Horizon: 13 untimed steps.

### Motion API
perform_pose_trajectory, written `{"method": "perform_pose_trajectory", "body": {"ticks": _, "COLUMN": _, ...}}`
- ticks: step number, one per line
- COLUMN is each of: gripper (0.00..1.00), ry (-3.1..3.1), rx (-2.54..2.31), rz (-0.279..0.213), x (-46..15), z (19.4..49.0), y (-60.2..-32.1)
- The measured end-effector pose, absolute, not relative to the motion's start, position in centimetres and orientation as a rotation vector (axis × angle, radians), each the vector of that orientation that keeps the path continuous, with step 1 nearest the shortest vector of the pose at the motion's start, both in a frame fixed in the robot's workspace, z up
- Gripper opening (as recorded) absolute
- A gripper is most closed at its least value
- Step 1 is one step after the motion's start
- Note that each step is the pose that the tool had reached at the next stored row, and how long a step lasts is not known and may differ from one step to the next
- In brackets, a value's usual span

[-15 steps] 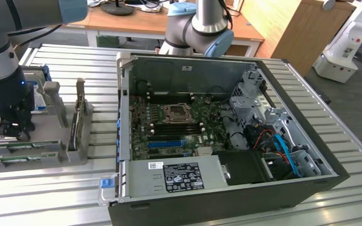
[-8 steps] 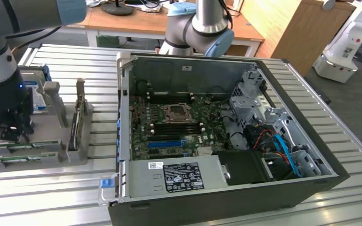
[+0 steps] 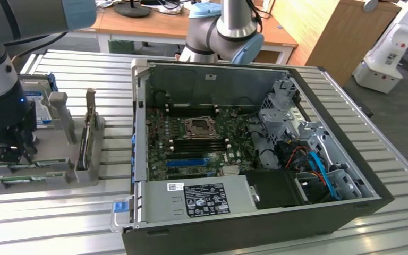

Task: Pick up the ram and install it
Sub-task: 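Pick up the ram and move it above insertion slot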

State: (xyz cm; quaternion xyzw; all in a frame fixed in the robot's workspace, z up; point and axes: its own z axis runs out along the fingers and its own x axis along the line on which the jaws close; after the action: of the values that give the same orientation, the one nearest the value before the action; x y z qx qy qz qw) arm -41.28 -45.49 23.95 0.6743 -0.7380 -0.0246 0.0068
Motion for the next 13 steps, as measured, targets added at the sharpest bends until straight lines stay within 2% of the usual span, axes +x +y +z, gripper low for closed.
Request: {"method": "perform_pose_trajectory", "body": {"ticks": 13, "gripper": 0.31, "ry": -2.294, "rx": 2.119, "rz": -0.076, "x": -41.28, "z": 23.89, "y": -45.85}}
